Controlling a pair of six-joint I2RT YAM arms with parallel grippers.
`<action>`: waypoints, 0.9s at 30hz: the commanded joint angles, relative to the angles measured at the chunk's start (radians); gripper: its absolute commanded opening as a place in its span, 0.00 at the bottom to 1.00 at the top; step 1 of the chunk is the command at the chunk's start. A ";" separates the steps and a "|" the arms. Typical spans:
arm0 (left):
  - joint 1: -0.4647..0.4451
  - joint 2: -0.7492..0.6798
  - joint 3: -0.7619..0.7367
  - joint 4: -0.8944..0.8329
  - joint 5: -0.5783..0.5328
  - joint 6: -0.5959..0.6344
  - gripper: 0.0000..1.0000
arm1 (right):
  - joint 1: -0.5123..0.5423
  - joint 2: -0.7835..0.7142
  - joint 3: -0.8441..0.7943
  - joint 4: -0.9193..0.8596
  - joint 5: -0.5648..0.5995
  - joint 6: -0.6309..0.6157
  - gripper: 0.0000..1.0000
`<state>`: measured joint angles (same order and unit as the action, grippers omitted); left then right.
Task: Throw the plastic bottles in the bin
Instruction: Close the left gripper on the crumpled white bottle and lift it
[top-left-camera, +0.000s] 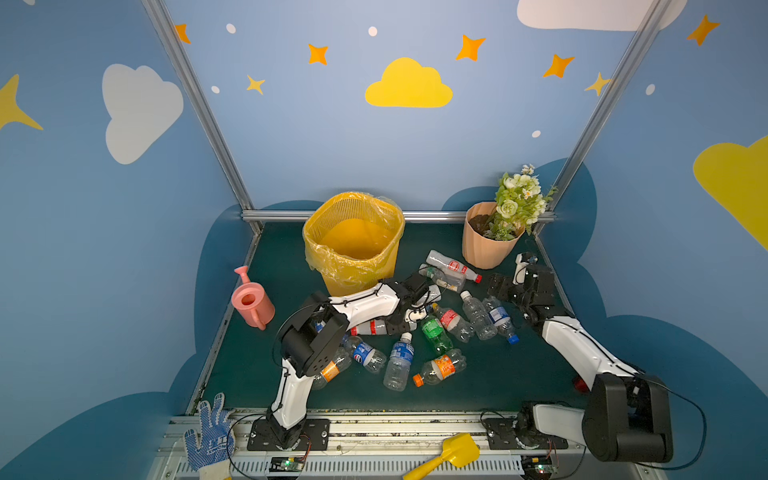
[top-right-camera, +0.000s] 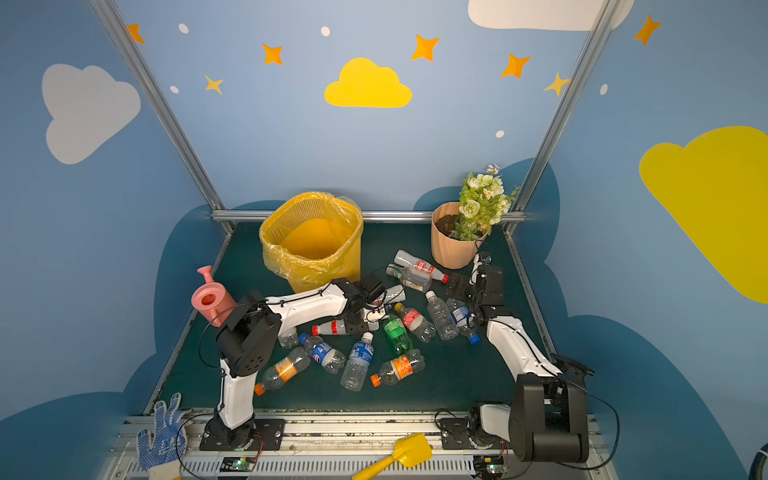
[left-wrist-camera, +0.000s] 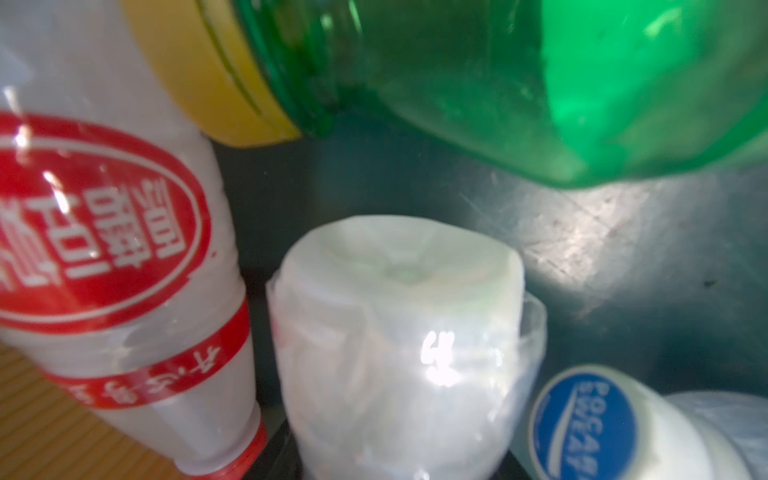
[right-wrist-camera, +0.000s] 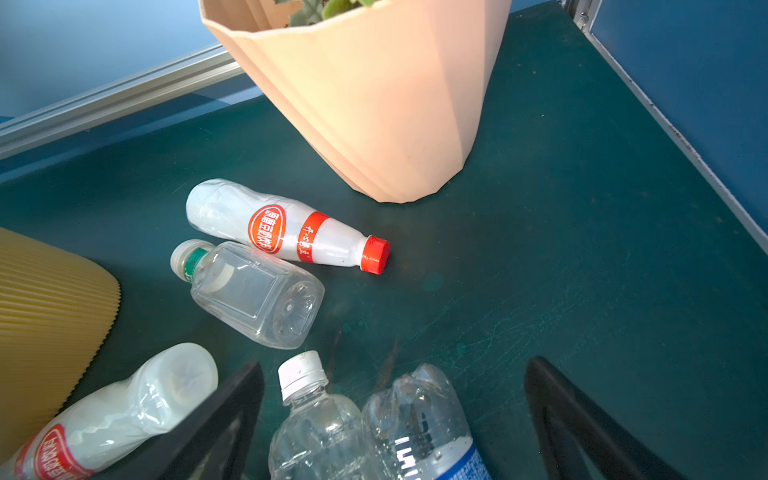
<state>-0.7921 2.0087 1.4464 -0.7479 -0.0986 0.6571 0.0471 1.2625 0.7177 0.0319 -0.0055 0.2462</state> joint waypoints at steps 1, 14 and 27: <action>0.003 -0.011 0.031 -0.002 0.011 0.002 0.54 | -0.005 0.005 -0.001 0.001 -0.014 0.006 0.97; -0.012 -0.061 0.084 0.008 -0.007 -0.006 0.50 | -0.007 -0.002 -0.003 -0.006 -0.011 0.009 0.97; -0.033 -0.268 0.088 0.081 0.059 -0.144 0.50 | -0.008 0.005 0.008 -0.022 -0.019 0.023 0.97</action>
<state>-0.8192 1.7947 1.5089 -0.6964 -0.0742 0.5716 0.0425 1.2629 0.7177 0.0307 -0.0154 0.2558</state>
